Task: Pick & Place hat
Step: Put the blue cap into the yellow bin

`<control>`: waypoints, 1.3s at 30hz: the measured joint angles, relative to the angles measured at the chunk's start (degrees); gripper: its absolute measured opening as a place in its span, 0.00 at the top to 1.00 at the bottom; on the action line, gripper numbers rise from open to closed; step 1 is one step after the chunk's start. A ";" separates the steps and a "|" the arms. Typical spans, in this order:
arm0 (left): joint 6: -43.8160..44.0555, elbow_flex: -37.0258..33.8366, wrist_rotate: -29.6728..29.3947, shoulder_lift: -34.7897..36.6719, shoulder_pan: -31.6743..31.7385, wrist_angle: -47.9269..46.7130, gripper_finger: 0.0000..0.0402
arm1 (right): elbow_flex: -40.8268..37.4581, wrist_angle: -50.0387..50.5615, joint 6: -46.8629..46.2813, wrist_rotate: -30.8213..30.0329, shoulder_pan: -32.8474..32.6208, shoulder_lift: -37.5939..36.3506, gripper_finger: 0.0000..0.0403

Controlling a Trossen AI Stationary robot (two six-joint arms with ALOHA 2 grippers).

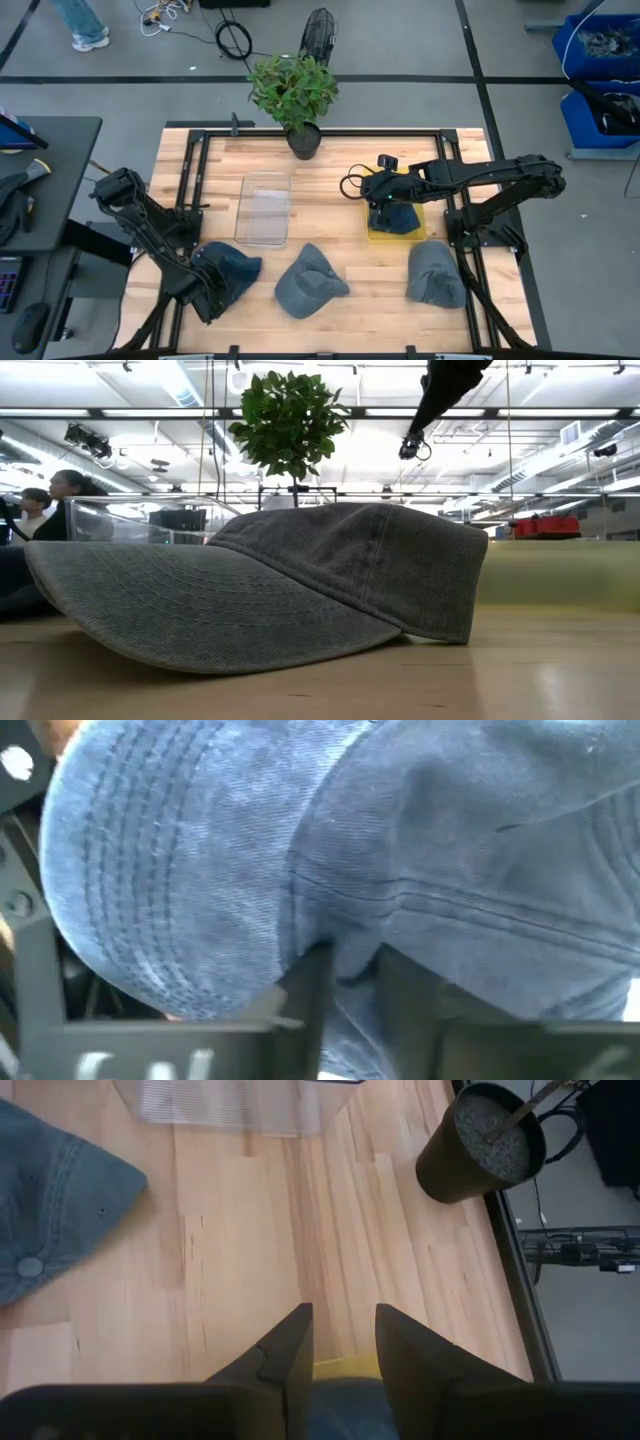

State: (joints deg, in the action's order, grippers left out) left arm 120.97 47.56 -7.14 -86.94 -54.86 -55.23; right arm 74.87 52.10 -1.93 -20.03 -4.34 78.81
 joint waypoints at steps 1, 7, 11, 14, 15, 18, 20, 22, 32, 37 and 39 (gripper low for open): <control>-0.75 0.01 0.09 0.00 -0.02 0.01 0.87 | 0.00 0.00 0.00 0.00 0.00 0.00 0.72; -3.15 3.17 0.08 0.00 0.01 -1.58 0.98 | 0.00 -0.02 -0.02 0.00 0.00 0.00 0.72; -8.90 10.48 0.05 0.00 0.29 -6.49 0.99 | 0.00 -0.02 -0.02 0.02 0.00 0.00 0.72; -11.69 17.60 -0.03 0.02 0.72 -13.34 0.99 | 0.00 -0.07 -0.04 0.02 0.00 0.00 0.72; -11.74 19.70 -0.11 0.04 0.75 -15.49 0.99 | 0.00 -0.09 -0.04 0.02 0.00 0.00 0.72; -11.97 25.41 -1.42 0.07 0.75 -19.75 0.99 | 0.00 -0.76 -0.07 0.02 0.00 0.00 0.72; -12.50 28.67 -2.88 0.07 0.75 -21.14 0.99 | 0.00 -1.31 -0.07 0.07 0.00 0.00 0.72; -13.78 31.50 -3.32 0.07 0.75 -22.31 0.99 | 0.00 -1.90 0.65 0.43 0.00 0.00 0.72; -28.94 35.67 -12.92 0.07 5.60 -31.18 0.98 | 0.00 -7.82 8.10 6.15 -0.43 0.00 0.65; -37.27 35.57 -12.05 0.07 11.44 -33.27 0.98 | 0.00 -10.60 11.50 10.00 -0.70 0.00 0.59; -41.40 35.58 -12.61 0.07 13.81 -33.17 0.98 | 0.00 -13.08 12.58 13.58 -0.70 0.19 0.57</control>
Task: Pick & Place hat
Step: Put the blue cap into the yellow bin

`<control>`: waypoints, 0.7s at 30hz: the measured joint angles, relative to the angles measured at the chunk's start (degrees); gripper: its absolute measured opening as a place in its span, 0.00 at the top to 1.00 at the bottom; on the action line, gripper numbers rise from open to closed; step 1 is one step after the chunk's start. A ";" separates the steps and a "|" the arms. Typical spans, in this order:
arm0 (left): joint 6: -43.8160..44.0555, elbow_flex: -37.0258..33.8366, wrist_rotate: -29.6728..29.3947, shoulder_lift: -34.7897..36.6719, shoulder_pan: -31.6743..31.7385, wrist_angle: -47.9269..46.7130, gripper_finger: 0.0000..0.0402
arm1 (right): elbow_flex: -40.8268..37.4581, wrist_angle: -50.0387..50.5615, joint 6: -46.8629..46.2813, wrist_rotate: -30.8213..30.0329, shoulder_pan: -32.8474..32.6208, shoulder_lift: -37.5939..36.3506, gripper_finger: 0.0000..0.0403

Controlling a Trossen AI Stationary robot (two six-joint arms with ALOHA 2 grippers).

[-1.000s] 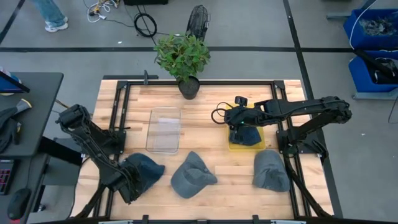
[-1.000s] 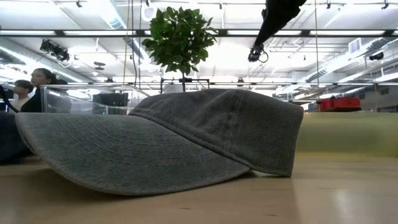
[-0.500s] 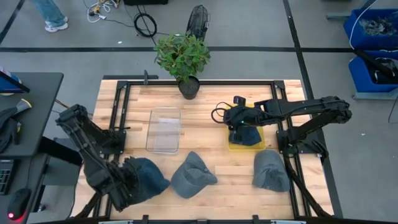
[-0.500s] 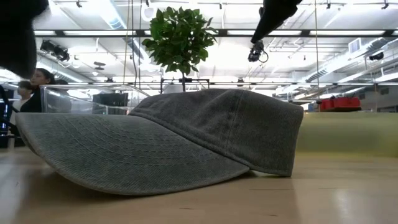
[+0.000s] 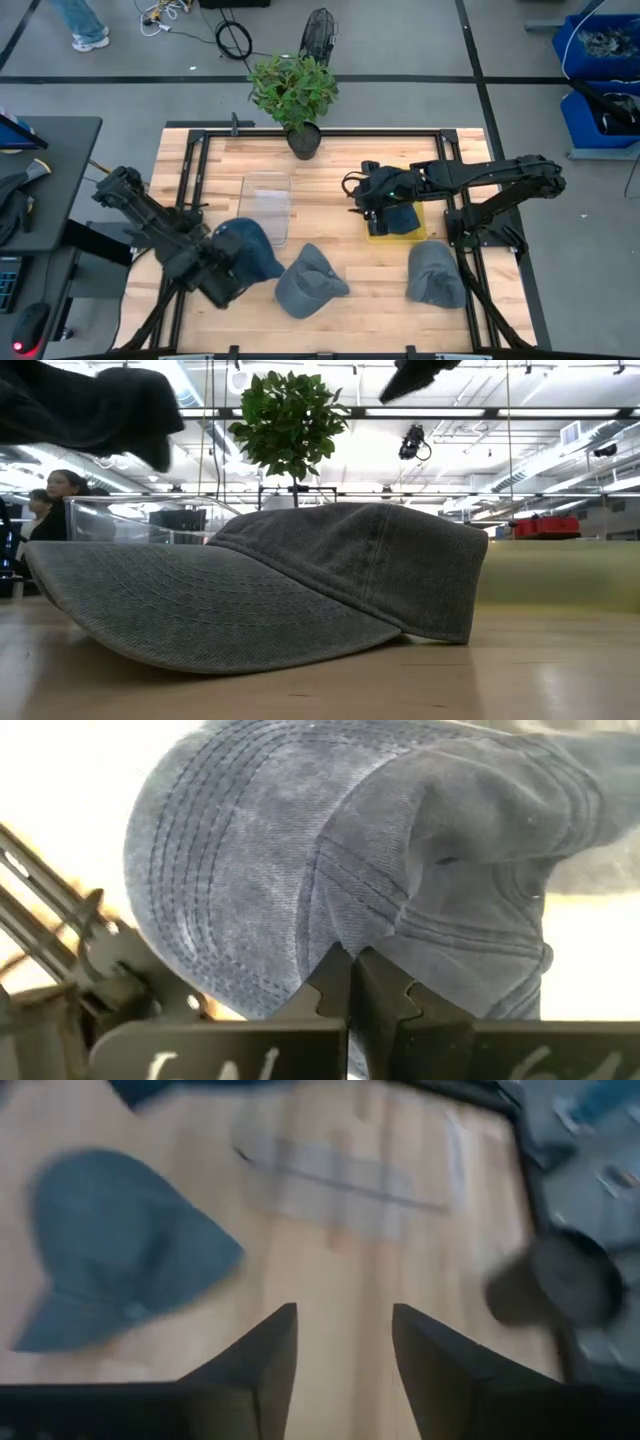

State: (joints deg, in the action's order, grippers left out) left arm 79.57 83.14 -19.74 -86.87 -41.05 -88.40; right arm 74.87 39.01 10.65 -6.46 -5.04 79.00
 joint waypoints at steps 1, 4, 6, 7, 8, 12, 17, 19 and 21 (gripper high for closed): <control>-1.25 0.18 0.24 0.00 1.18 -0.03 0.98 | 0.00 -1.36 0.42 1.70 -0.02 0.15 0.56; -6.25 1.71 -1.29 0.02 4.01 0.15 0.98 | 0.00 -5.80 2.38 6.01 -0.07 1.10 0.53; -10.47 2.15 -5.65 0.02 5.84 0.13 0.98 | 0.00 -8.35 3.85 7.59 -0.07 1.96 0.52; -12.34 2.41 -7.88 0.02 6.87 0.17 0.98 | -0.02 -9.81 4.61 7.93 -0.09 2.51 0.51; -14.04 2.50 -9.58 0.02 7.98 0.29 0.98 | 0.00 -11.59 5.14 7.99 -0.07 3.19 0.51; -20.87 2.55 -11.65 -0.14 13.39 1.62 0.98 | -0.02 -16.80 6.97 7.44 -0.07 5.90 0.50; -31.17 2.55 -14.91 -0.17 18.94 8.96 0.98 | -0.02 -22.30 9.61 7.32 -0.07 9.60 0.50; -35.50 2.55 -15.04 -0.19 20.60 12.54 0.98 | -0.04 -26.04 11.44 5.09 -0.07 10.95 0.50; -39.25 2.55 -15.02 -0.23 22.19 16.04 0.98 | -0.04 -29.54 13.49 1.62 -0.09 11.95 0.50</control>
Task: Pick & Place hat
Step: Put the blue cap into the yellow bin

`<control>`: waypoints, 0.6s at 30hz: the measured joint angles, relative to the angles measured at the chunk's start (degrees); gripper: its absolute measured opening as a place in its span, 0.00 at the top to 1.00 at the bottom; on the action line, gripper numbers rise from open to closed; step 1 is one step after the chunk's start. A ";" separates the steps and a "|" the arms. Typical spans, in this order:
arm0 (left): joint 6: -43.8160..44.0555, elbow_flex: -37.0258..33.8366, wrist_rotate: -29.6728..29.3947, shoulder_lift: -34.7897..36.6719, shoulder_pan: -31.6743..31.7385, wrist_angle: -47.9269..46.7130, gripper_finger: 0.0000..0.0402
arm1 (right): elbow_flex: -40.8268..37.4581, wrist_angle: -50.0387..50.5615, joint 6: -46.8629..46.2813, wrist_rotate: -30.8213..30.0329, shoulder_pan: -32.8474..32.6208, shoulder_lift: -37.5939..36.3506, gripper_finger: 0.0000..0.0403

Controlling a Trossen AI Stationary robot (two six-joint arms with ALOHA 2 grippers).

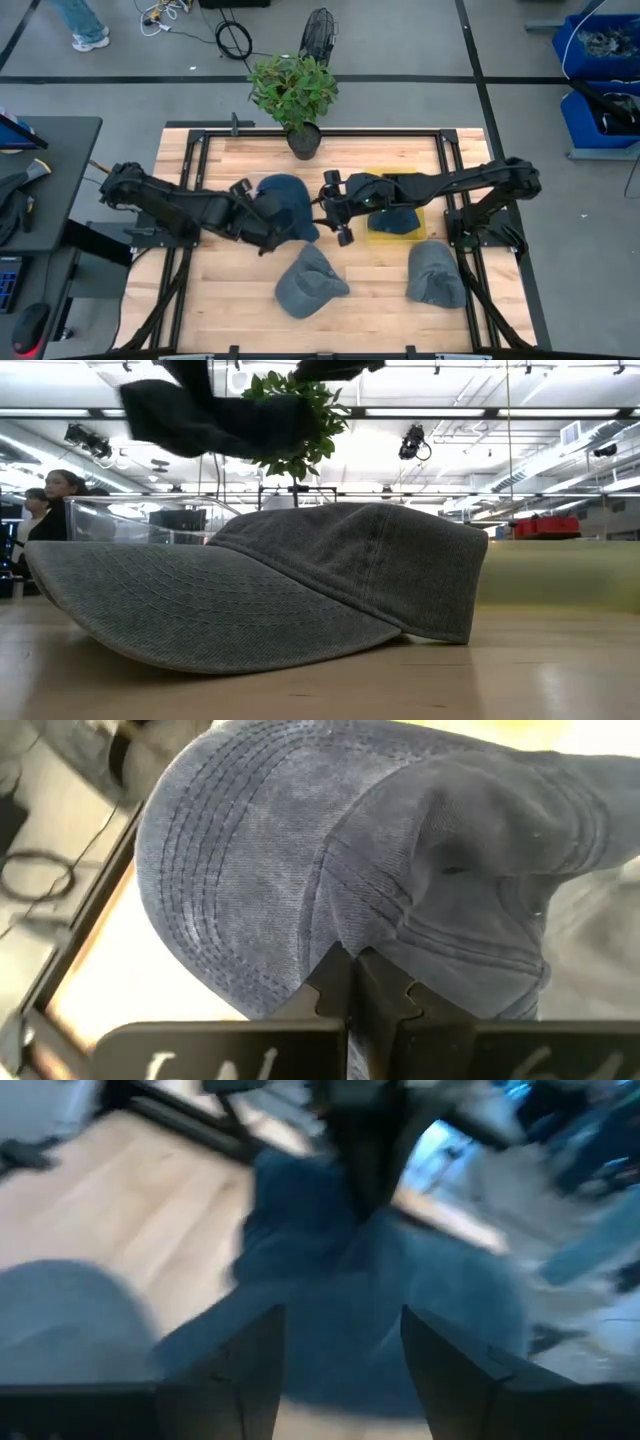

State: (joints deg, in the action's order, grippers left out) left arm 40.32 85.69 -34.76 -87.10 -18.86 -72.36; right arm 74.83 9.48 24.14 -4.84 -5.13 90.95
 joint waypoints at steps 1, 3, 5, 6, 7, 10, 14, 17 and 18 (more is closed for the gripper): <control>-1.67 0.00 -0.06 -0.13 0.65 1.96 0.98 | 0.00 -2.10 0.81 -1.36 0.02 0.50 0.50; -5.32 0.00 0.04 -0.23 1.94 4.91 0.98 | 0.02 -5.58 2.92 -2.15 0.12 1.53 0.50; -8.03 0.00 0.10 -0.23 2.93 7.45 0.98 | 0.02 -8.75 4.00 -2.19 0.41 2.65 0.50; -9.22 0.00 0.14 -0.23 3.38 8.66 0.98 | 0.02 -9.66 3.97 -2.17 0.58 2.94 0.50; -10.17 0.00 0.20 -0.23 3.69 9.90 0.98 | 0.02 -9.78 3.79 -2.21 0.78 3.33 0.50; -13.80 0.00 0.22 -0.23 4.02 13.68 0.98 | 0.06 -8.67 3.36 -2.24 1.52 4.78 0.50; -17.56 -0.02 1.92 -0.23 3.98 17.10 0.98 | 0.00 -8.34 3.38 -6.05 2.21 6.67 0.50; -18.23 -0.09 2.69 -0.26 4.06 17.19 0.98 | 0.11 -7.16 3.81 -8.95 2.23 7.24 0.51; -18.17 -0.09 2.76 -0.26 4.07 17.22 0.98 | 0.11 -6.28 3.81 -9.59 2.27 7.23 0.52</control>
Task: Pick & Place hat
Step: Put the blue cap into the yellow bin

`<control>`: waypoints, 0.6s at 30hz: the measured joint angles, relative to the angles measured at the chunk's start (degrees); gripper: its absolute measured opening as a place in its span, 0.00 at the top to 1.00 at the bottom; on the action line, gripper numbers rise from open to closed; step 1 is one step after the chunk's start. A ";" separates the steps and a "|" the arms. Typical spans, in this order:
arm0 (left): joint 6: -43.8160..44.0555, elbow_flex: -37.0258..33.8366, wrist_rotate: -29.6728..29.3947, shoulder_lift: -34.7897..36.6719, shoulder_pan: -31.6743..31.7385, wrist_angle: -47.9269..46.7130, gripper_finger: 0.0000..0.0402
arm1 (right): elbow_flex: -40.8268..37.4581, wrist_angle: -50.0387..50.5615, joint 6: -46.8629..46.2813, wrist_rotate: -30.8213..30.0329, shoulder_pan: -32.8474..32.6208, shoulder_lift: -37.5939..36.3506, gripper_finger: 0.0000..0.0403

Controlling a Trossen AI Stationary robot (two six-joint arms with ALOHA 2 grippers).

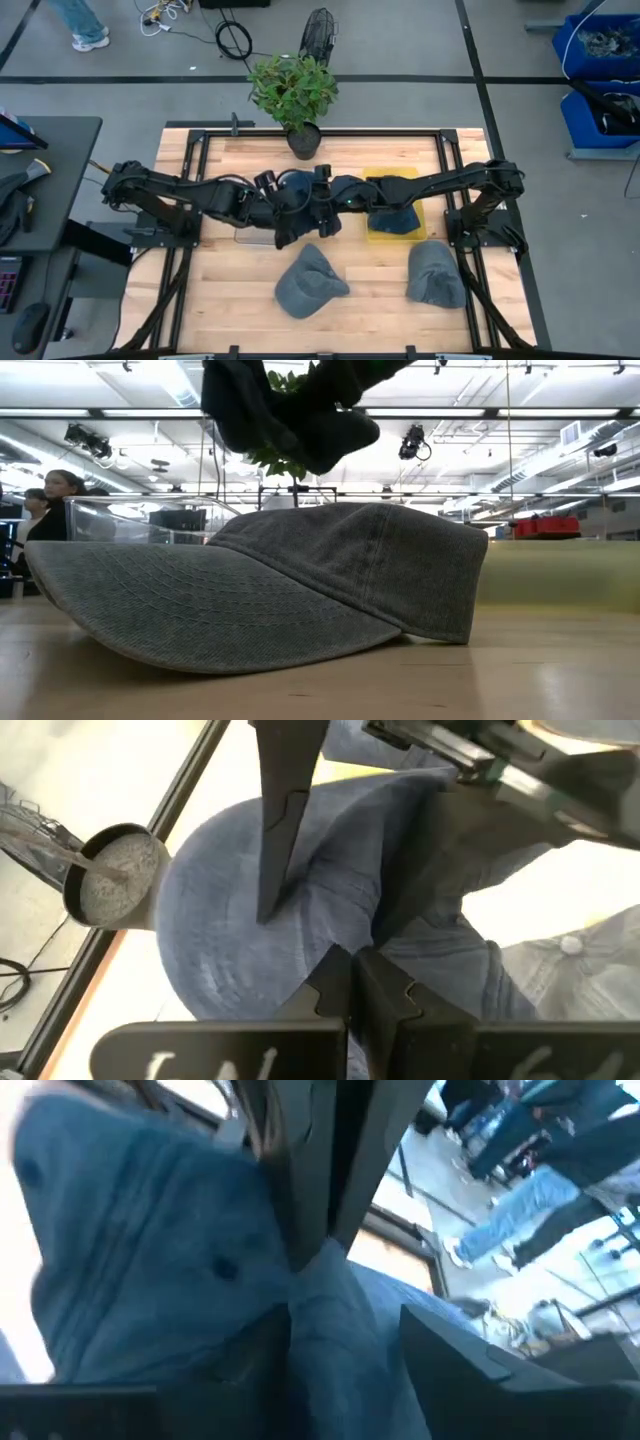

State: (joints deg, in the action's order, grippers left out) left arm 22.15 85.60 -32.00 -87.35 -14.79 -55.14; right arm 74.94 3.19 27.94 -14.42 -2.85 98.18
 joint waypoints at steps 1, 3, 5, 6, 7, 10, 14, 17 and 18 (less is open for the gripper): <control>0.09 0.00 0.02 0.00 0.00 -0.14 0.98 | 0.03 0.59 -0.08 -0.41 0.01 -0.01 0.53; 0.09 0.00 0.25 -0.02 -0.02 -0.41 0.98 | 0.11 2.17 -1.23 -0.58 0.04 -0.12 0.58; 0.11 0.00 0.34 -0.04 -0.04 -0.44 0.98 | 0.11 3.54 -2.43 -0.66 0.00 -0.38 0.64; 0.10 0.00 0.34 -0.04 -0.04 -0.53 0.98 | 0.11 3.93 -2.85 -0.88 -0.09 -0.40 0.68; 0.10 0.00 0.35 -0.04 -0.04 -0.55 0.98 | 0.11 4.32 -3.50 -1.06 -0.19 -0.40 0.72; 0.11 0.00 0.46 -0.04 0.16 -0.54 0.98 | 0.11 5.27 -4.42 -1.02 -0.43 -0.40 0.84; 0.13 0.02 0.91 -0.04 0.83 -0.67 0.98 | 0.06 5.99 -4.92 -1.40 -0.95 -0.35 0.96; 0.14 0.11 2.32 -0.42 1.68 -0.63 0.96 | 0.00 6.50 -4.94 -3.07 -1.47 -0.33 0.97; 0.14 0.11 2.34 -0.69 1.97 -0.63 0.94 | 0.00 6.82 -4.96 -4.35 -1.69 -0.33 0.96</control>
State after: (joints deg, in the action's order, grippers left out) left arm 22.28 85.71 -29.66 -88.05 -12.82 -55.77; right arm 74.94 10.02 22.98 -18.77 -4.54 97.84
